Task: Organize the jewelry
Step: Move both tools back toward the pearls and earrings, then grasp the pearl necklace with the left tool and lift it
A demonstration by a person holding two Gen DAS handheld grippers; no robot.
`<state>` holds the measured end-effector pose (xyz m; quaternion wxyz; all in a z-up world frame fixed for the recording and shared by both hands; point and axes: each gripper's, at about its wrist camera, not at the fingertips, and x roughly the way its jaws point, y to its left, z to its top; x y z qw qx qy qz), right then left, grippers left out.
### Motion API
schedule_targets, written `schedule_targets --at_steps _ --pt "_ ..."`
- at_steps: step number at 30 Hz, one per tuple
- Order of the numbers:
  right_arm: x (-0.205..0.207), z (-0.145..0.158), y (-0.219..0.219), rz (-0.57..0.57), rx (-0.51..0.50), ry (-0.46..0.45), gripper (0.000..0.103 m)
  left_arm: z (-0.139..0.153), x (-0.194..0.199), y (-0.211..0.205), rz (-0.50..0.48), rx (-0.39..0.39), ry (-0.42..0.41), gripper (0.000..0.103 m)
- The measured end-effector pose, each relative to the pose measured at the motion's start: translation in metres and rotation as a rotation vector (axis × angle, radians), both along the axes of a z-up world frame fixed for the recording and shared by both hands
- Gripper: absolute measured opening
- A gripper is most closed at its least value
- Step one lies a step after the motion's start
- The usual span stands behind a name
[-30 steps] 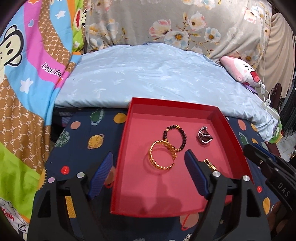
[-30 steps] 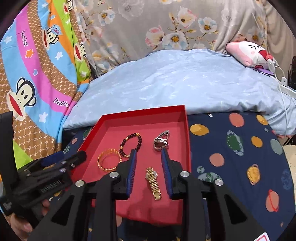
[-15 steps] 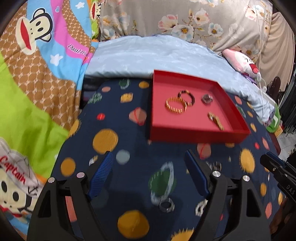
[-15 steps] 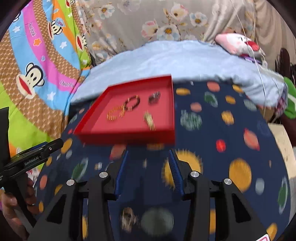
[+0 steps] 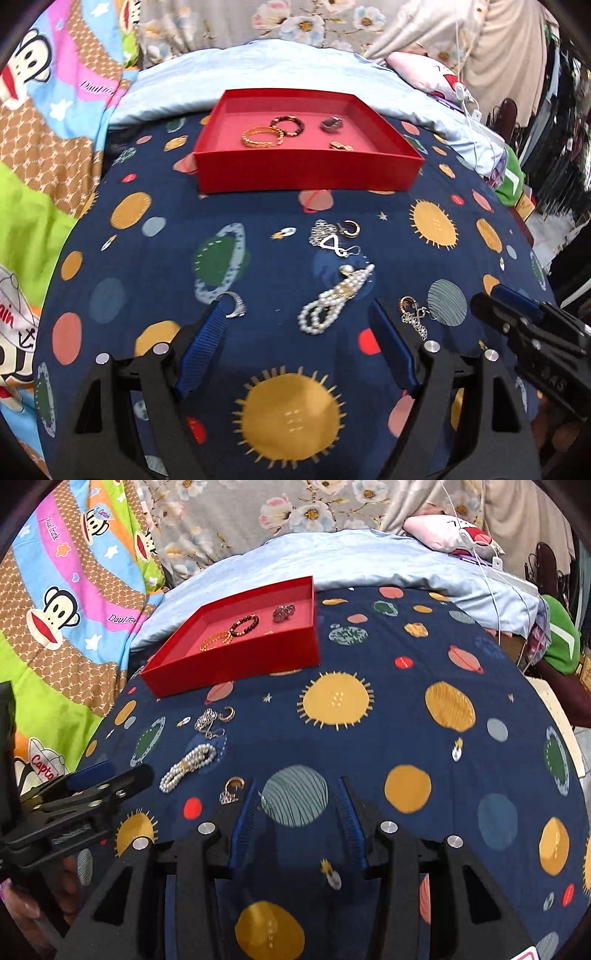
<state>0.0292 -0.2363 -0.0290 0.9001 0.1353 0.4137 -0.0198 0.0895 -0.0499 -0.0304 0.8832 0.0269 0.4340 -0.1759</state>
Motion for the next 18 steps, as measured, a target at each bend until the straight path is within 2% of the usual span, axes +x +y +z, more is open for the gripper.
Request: schedule_targets --at_steps 2,9,12,14,16,18 --pt "-0.002 -0.001 0.0 0.004 0.001 0.006 0.044 -0.004 0.003 -0.009 -0.012 0.019 -0.009 0.075" --pt "-0.006 -0.004 -0.006 -0.006 0.034 0.017 0.048 -0.024 0.014 -0.031 -0.049 0.047 0.023 0.056" --pt "-0.006 -0.004 -0.007 -0.01 0.042 0.014 0.049 -0.026 0.013 -0.034 -0.056 0.061 -0.007 0.051" --pt "-0.005 -0.004 -0.008 -0.012 0.048 0.013 0.05 -0.027 0.013 -0.035 -0.067 0.057 -0.019 0.042" --pt "-0.004 -0.004 -0.008 -0.012 0.052 0.014 0.05 -0.026 0.014 -0.034 -0.075 0.042 -0.016 0.027" --pt "-0.003 -0.004 -0.008 -0.012 0.055 0.014 0.051 -0.025 0.014 -0.032 -0.088 0.021 -0.006 0.02"
